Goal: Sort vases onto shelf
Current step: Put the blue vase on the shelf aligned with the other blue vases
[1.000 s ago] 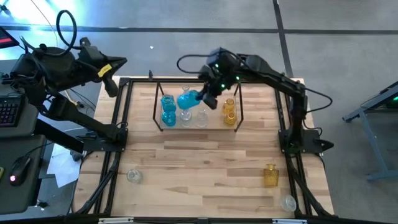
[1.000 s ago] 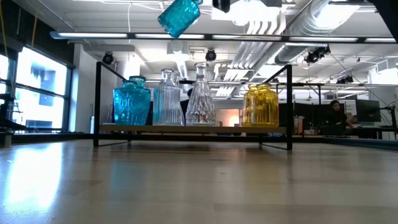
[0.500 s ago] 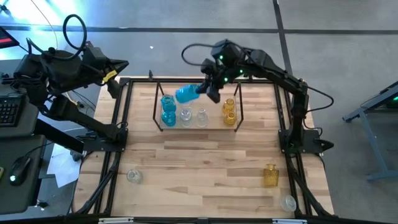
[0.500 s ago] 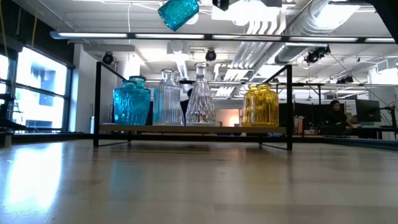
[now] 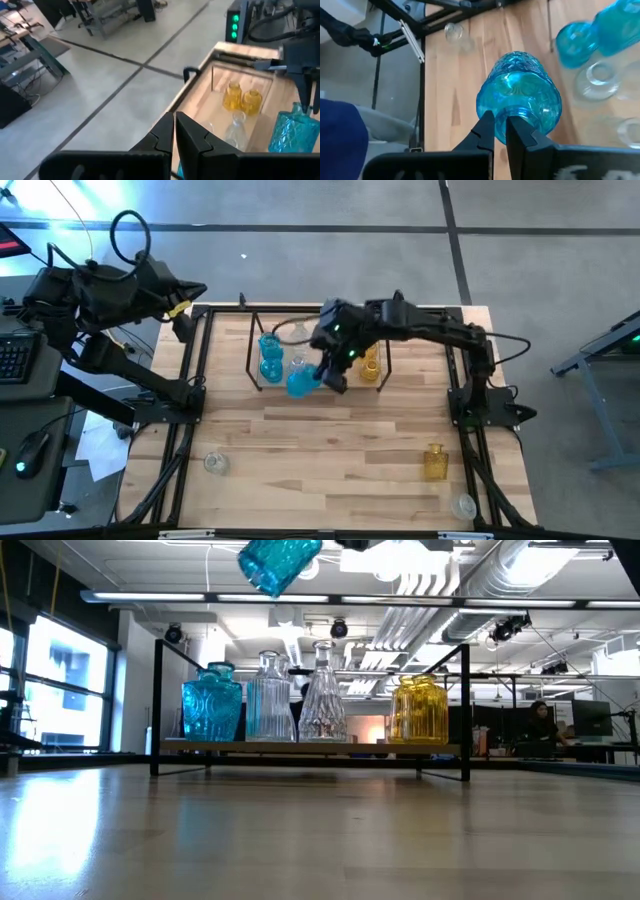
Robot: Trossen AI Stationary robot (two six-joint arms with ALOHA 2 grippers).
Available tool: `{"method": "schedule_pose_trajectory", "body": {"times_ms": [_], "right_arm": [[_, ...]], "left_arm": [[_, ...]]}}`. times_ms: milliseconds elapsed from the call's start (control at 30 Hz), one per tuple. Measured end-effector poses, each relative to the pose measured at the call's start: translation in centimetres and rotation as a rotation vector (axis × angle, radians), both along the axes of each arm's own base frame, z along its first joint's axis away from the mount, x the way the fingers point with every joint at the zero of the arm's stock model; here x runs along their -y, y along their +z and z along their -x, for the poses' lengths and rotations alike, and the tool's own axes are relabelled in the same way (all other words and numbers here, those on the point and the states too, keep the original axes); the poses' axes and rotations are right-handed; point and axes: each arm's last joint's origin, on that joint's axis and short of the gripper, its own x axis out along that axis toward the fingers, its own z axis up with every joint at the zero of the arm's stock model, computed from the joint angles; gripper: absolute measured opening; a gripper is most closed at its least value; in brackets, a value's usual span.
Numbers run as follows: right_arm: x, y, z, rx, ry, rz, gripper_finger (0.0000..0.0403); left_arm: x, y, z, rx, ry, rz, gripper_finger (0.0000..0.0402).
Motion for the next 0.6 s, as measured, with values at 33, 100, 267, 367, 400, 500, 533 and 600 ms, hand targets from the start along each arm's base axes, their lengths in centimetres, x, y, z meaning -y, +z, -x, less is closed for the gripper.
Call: {"method": "schedule_pose_trajectory", "body": {"times_ms": [33, 100, 267, 367, 400, 500, 533, 600], "right_arm": [[-0.4, -0.7, -0.3, -0.016, -0.004, -0.012, 0.0000], [-1.3, -2.1, -1.0, -0.039, -0.008, -0.032, 0.0000], [-3.3, -6.2, -2.4, -0.100, -0.033, -0.095, 0.0000], [-4.2, -8.0, -2.4, -0.170, -0.073, -0.094, 0.0000], [-4.5, -8.5, -2.2, -0.205, -0.089, -0.087, 0.0000], [-5.5, -9.1, -1.5, -0.296, -0.142, -0.047, 0.0000], [-5.8, -9.1, -1.2, -0.322, -0.151, -0.033, 0.0000], [-6.7, -8.9, -0.7, -0.359, -0.163, -0.016, 0.0000]], "left_arm": [[0.0, -0.1, 0.1, -0.004, -0.003, 0.007, 0.0010], [0.0, 0.0, 0.4, 0.010, -0.007, 0.013, 0.0010], [-0.1, 0.2, 1.4, 0.031, -0.026, 0.027, 0.0010], [-0.1, 0.2, 1.8, 0.037, -0.032, 0.025, 0.0010], [-0.1, 0.2, 1.9, 0.041, -0.035, 0.030, 0.0010], [-0.1, 0.3, 2.4, 0.064, -0.043, 0.054, 0.0010], [-0.1, 0.3, 2.7, 0.071, -0.045, 0.058, 0.0010], [-0.1, 0.3, 3.1, 0.087, -0.044, 0.069, 0.0010]]}}
